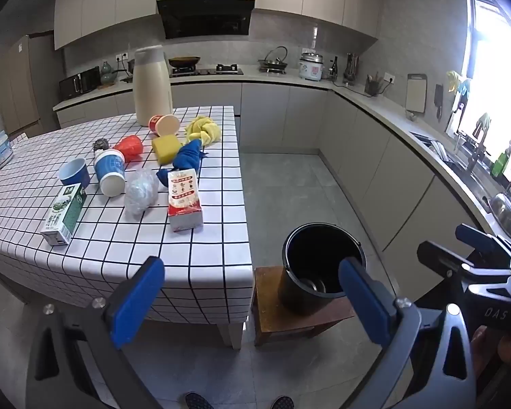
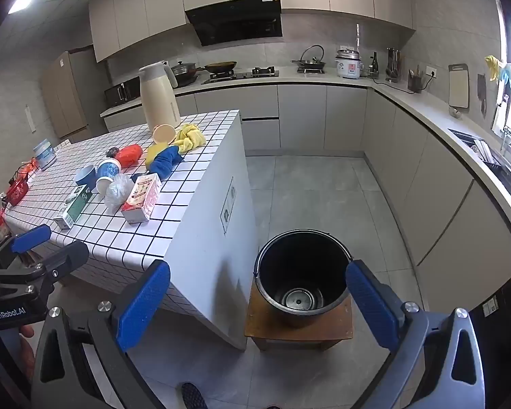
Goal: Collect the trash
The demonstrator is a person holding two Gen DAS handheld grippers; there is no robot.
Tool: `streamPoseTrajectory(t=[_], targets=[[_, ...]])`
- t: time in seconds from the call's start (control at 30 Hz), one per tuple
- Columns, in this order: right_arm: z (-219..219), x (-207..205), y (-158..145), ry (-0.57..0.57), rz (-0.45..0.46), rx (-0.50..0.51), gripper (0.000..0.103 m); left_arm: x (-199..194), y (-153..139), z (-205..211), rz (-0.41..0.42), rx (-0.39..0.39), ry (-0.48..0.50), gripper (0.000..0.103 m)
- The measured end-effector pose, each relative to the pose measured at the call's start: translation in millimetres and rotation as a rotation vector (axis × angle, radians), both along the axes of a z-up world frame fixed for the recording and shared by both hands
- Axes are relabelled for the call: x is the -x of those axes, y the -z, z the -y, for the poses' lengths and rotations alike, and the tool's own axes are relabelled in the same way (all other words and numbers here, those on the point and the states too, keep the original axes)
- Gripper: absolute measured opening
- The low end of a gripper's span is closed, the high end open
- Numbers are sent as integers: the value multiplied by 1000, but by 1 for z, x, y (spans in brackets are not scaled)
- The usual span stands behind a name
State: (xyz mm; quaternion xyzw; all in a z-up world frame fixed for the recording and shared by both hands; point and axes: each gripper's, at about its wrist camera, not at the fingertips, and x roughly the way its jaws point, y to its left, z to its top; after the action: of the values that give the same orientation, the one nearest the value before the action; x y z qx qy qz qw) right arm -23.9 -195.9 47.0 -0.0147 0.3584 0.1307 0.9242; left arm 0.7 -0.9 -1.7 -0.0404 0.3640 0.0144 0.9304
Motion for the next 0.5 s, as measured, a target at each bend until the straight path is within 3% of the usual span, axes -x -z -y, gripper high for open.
streamPoseTrajectory(t=[0.07, 0.5], targets=[[1, 0, 0, 1, -6, 0, 103, -2, 0, -6, -9, 37, 0, 103], [3, -2, -1, 5, -18, -3, 103, 0, 0, 3, -3, 21, 11, 103]])
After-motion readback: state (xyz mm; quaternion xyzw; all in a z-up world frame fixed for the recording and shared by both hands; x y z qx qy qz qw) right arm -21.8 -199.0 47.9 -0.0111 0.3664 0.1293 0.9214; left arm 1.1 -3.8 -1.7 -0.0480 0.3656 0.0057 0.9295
